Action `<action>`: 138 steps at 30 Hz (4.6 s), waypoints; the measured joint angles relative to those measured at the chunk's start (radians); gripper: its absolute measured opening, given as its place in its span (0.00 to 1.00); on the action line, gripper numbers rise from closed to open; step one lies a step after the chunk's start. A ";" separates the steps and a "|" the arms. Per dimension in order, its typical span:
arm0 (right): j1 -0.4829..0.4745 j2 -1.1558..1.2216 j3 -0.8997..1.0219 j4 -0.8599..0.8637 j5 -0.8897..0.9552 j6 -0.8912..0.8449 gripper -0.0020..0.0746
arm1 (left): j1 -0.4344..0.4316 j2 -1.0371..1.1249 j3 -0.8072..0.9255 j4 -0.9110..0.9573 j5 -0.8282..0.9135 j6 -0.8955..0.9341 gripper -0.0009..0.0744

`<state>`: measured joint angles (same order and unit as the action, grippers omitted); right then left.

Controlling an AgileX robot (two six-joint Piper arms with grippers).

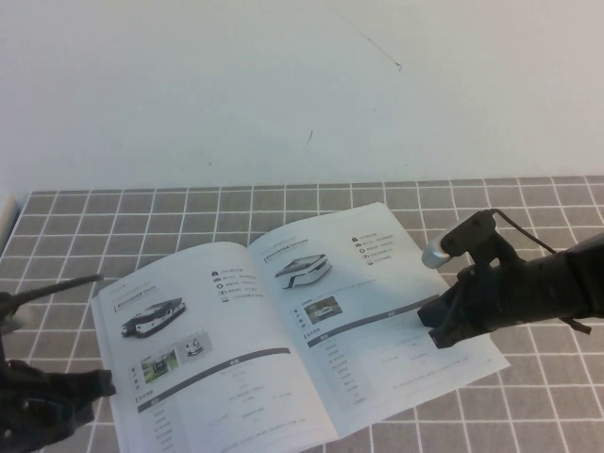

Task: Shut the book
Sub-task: 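Close the open booklet and leave it lying on the table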

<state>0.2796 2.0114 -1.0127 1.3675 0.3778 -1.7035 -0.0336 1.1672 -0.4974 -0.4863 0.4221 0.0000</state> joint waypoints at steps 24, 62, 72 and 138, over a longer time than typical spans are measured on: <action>0.000 0.008 -0.011 -0.043 0.007 0.062 0.02 | 0.000 0.295 -0.002 -0.120 -0.230 0.031 0.01; -0.004 0.048 -0.025 -0.024 0.034 0.126 0.02 | 0.000 0.382 -0.103 -0.073 -0.192 0.164 0.01; -0.004 0.050 -0.025 -0.023 0.034 0.128 0.02 | 0.001 0.449 -0.118 -0.084 -0.209 0.164 0.01; -0.012 0.052 -0.025 -0.009 0.060 0.145 0.02 | -0.044 0.472 -0.219 0.123 -0.057 -0.037 0.01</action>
<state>0.2680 2.0633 -1.0378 1.3581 0.4376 -1.5586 -0.0780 1.6390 -0.7168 -0.3636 0.3652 -0.0366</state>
